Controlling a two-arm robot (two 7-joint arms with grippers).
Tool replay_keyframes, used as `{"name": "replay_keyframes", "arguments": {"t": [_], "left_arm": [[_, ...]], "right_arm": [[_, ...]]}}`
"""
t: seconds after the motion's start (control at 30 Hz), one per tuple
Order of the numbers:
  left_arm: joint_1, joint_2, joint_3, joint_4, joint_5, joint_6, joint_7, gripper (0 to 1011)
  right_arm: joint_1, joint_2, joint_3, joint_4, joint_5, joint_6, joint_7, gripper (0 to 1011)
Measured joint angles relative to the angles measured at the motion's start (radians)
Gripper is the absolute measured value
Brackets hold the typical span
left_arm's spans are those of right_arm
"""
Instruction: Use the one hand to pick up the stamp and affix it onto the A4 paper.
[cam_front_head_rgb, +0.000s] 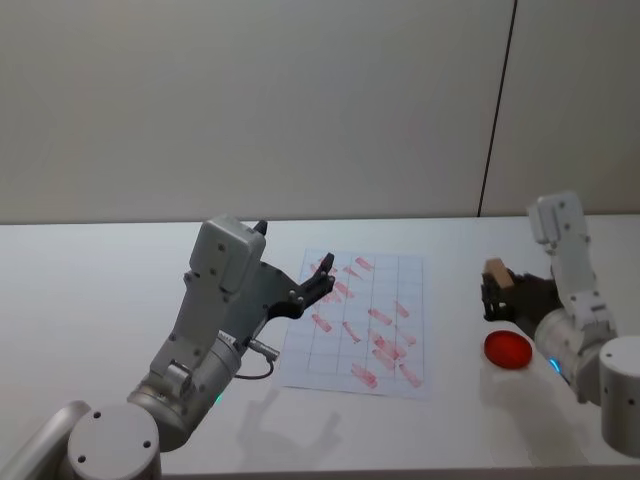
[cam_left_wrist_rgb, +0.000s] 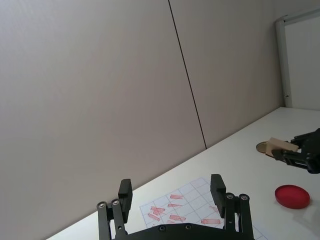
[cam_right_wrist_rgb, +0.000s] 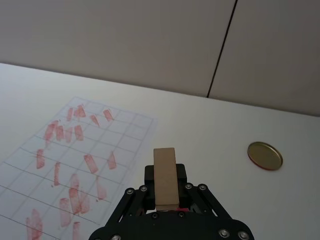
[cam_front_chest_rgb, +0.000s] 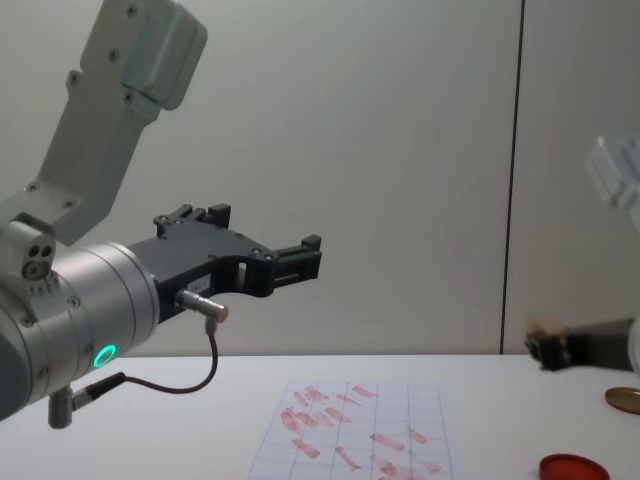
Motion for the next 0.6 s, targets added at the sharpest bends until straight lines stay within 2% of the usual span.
{"name": "replay_keyframes", "arguments": {"t": [0.3,0.33,0.6], "left_arm": [[0.000,0.000,0.000,0.000,0.000,0.000,0.000,993],[0.000,0.000,0.000,0.000,0.000,0.000,0.000,993],[0.000,0.000,0.000,0.000,0.000,0.000,0.000,993]], "right_arm": [[0.024,-0.003,0.010,0.096,0.000,0.010,-0.012,219],[0.041,-0.010,0.011,0.141,-0.002,0.010,-0.014,219],[0.083,-0.027,0.011,0.240,-0.011,0.006,-0.016,219]]}}
